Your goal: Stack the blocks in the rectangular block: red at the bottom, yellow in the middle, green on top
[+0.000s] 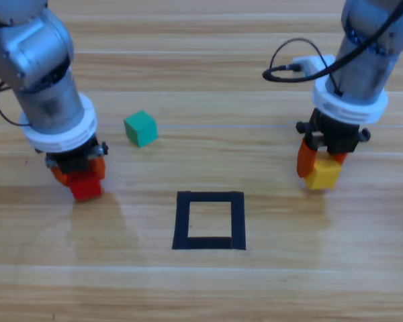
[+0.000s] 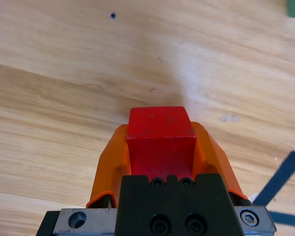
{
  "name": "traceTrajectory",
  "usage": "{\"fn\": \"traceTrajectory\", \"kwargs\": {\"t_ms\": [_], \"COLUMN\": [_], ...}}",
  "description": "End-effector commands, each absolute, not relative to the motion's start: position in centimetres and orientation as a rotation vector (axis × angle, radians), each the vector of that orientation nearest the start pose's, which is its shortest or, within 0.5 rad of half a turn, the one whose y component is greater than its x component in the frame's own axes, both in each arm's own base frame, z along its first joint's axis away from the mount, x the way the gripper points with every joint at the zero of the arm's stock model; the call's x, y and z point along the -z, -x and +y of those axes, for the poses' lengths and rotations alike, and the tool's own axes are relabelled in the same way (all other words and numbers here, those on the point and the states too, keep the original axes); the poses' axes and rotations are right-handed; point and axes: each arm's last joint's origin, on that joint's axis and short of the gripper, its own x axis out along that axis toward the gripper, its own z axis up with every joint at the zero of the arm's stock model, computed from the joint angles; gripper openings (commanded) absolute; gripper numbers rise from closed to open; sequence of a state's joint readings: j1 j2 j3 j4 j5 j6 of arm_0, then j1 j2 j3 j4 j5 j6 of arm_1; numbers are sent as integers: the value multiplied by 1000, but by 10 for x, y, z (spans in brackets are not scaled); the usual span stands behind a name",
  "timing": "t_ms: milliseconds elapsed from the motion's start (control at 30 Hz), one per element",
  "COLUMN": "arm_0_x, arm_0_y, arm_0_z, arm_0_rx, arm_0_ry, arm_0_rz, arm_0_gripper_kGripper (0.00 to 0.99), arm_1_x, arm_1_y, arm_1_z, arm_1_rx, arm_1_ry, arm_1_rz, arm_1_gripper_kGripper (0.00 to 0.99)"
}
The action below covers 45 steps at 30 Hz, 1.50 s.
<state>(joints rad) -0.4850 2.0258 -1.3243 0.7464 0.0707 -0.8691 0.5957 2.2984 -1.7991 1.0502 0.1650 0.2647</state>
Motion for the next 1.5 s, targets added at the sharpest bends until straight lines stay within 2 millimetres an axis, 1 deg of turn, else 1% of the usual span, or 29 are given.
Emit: {"fn": "traceTrajectory", "kwargs": {"t_ms": [33,100,133,233,267,367,467,533,667,733,867,1033,1200,1500], "arm_0_x": [-236,-245,-249,-249,-247,-241,-235,-233,-221,-212,-196,-196,-199,-195], "arm_0_y": [-328,-323,-318,-298,-287,-272,-261,-259,-267,-271,-278,-284,-297,-289], "arm_0_z": [-177,-184,-192,-210,-221,-240,-262,-275,-305,-316,-329,-340,-357,-367], "arm_0_rx": [-94,-12,36,93,105,114,134,131,80,62,13,-22,-60,-71], "arm_0_ry": [171,99,44,-44,-70,-88,-96,-98,-107,-103,-51,29,51,65], "arm_0_rz": [1318,1296,1284,1276,1281,1289,1301,1316,1375,1405,1446,1448,1474,1488], "arm_0_gripper_kGripper": [0,0,0,0,0,0,0,0,0,0,0,0,0,0], "arm_1_x": [-190,-205,-210,-212,-213,-230,-248,-251,-248,-247,-244,-240,-238,-233], "arm_1_y": [-371,-368,-368,-359,-354,-340,-328,-327,-328,-328,-328,-329,-329,-329], "arm_1_z": [259,259,257,252,251,248,242,240,241,241,242,244,244,244], "arm_1_rx": [-320,-304,-296,-269,-273,-304,-356,-359,-363,-363,-371,-381,-389,-398], "arm_1_ry": [323,383,392,438,451,466,465,461,459,458,448,444,444,446], "arm_1_rz": [1583,1550,1549,1549,1553,1522,1476,1456,1451,1450,1454,1468,1471,1480], "arm_1_gripper_kGripper": [147,147,147,147,147,147,147,147,147,147,147,147,149,149]}}
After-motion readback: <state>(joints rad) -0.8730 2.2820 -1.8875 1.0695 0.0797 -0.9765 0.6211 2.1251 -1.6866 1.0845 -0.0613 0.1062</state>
